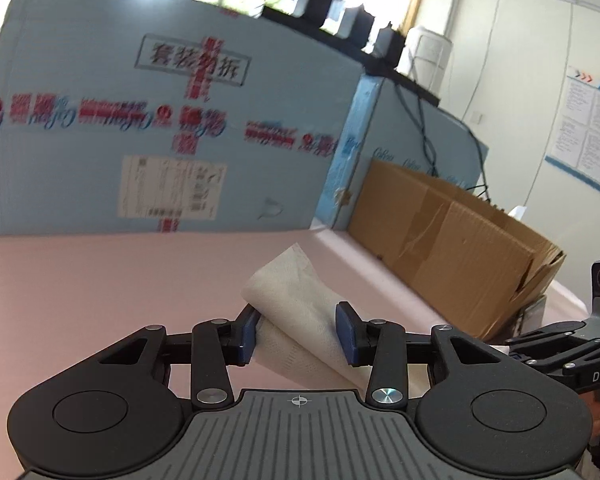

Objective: Fold shopping bag
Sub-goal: 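Carry the bundle into the cardboard box with both tools and release it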

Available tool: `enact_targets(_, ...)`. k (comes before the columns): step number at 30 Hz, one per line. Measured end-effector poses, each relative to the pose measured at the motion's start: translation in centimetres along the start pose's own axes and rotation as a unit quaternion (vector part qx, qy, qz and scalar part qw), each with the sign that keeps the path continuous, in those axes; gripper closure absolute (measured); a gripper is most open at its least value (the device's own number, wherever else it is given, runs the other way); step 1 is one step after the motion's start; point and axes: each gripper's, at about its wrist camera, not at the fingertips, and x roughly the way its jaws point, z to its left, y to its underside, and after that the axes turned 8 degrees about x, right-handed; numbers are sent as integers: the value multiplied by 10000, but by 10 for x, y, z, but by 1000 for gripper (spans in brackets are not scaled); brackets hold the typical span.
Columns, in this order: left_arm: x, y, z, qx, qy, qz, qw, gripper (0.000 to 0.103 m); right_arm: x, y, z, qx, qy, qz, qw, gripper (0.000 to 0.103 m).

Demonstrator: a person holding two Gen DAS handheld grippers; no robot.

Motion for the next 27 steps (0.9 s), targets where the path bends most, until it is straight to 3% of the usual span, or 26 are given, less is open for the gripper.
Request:
enact_targets(7,41,-49,-65,262,610,-860,9941,64,-92,-35,-16,-266,675,-1306,9888,86)
enact_targets(14,109,-86,-128,207,939,-978,9905,64,-147,-57,-49,-372,1618,-2116,9631,83)
enact_targets(19,160,-96,-164,150,1014,-757,9918,64,-166,-73,-88,-297,2438,-2343,9406,80)
enact_targets(27,209,-91,-207,825,666,-203,9942,60,-163,-82,-140,14,3149,-2048,9268,77)
